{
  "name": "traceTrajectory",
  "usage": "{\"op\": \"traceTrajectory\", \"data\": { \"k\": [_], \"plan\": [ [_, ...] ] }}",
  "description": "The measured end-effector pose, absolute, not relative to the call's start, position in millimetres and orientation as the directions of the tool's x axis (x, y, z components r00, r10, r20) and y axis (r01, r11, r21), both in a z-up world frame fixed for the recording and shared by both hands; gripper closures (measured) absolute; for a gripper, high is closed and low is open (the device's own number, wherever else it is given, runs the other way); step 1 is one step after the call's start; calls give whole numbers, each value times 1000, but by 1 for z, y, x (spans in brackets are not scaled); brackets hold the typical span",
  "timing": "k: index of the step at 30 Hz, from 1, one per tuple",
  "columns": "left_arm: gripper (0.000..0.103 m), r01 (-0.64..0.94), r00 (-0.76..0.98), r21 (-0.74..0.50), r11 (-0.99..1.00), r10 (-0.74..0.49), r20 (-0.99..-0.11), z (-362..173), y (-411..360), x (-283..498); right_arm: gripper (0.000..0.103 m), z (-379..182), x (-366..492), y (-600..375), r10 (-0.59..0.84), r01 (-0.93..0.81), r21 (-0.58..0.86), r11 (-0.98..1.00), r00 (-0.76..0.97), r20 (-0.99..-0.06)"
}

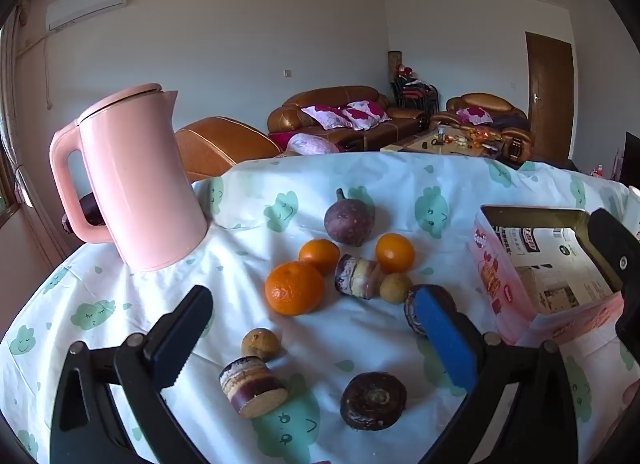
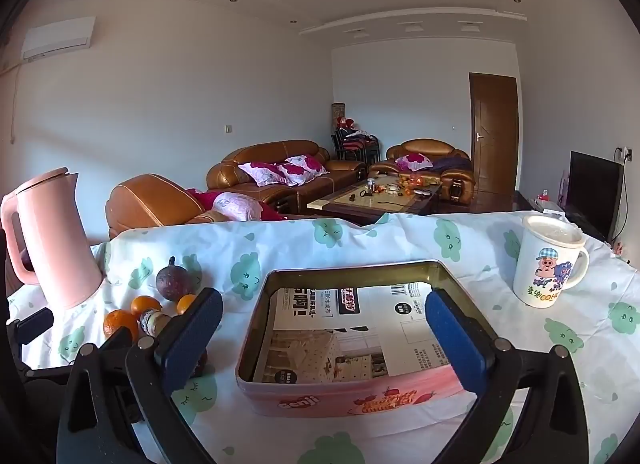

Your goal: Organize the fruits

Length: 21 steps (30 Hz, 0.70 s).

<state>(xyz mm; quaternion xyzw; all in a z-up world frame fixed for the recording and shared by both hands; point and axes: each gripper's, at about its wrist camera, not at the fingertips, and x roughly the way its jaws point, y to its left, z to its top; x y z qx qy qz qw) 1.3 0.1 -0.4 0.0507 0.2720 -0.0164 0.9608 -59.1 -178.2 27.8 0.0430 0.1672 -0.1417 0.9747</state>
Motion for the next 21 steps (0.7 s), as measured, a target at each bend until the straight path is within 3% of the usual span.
{"op": "traceTrajectory", "data": {
  "k": [21],
  "plan": [
    [0, 76, 853, 83, 994, -22, -521, -1, -1, -3, 1, 26, -57, -179, -257, 287, 38, 957, 903, -344]
  ]
}}
